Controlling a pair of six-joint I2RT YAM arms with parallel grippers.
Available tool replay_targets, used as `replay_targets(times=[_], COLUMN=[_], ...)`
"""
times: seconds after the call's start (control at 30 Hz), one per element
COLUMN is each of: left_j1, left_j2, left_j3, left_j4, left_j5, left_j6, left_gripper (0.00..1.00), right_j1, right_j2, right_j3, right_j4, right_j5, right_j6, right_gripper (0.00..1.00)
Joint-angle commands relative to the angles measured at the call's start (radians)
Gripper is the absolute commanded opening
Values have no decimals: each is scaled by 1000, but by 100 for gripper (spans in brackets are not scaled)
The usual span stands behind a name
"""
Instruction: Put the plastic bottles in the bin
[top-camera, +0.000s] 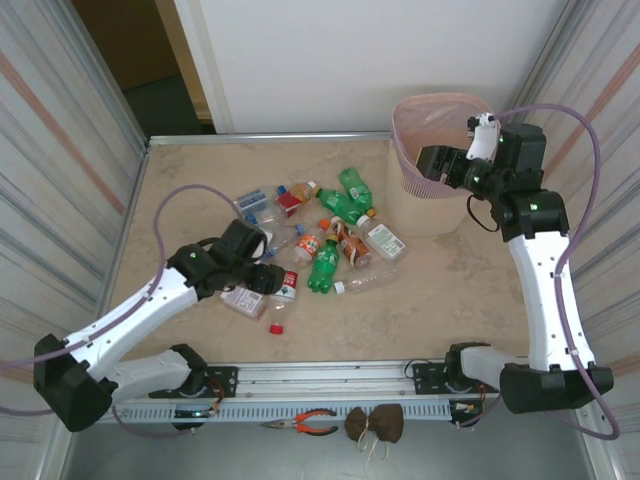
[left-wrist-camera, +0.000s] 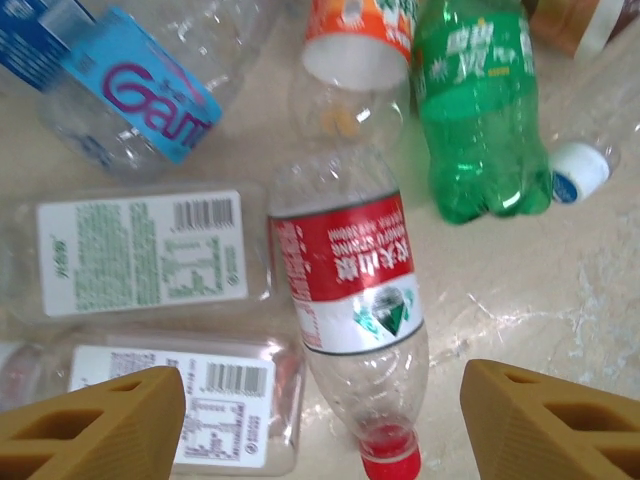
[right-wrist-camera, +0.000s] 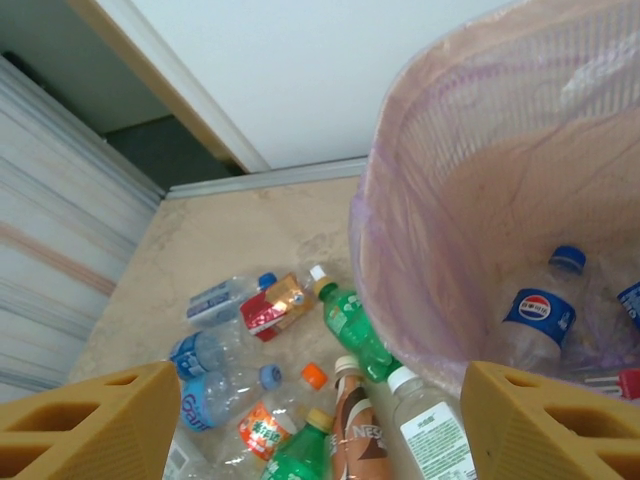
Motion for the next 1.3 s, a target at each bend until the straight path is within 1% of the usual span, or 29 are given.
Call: replay_targets(times=[0.0, 0.1, 0.27, 0.4, 0.57, 0.87, 1.13, 1.27], left_j1=[-89, -181, -297, -337, -344, -344, -345, -351], left_j2=[11, 28, 74, 118, 171, 238, 231, 219], left_j3=[-43, -95, -176, -222, -257, -271, -280, -266], left_j4=[-70, -69, -34, 36, 133, 196, 181, 162], left_j5=[-77, -98, -108, -72, -43, -42, -46, -55], left_j6=[-169, -275, -406, -448, -452, -472, -501, -505], left_gripper=[72, 70, 67, 64, 60, 49, 37, 32], right_j1=[4, 3, 4, 4, 1, 0, -8, -7], right_j2=[-48, -59, -73, -81, -90, -81, -90, -91], right_j3=[-34, -57, -91, -108, -123, -119, -128, -135], right_j4=[43, 40, 40, 42, 43, 42, 43, 47], right_j5=[-35, -43, -47, -48, -51, -79, -92, -101], right_j6=[23, 23, 24, 23, 22, 15, 3, 8], right_gripper=[73, 73, 73, 73, 73, 73, 73, 73])
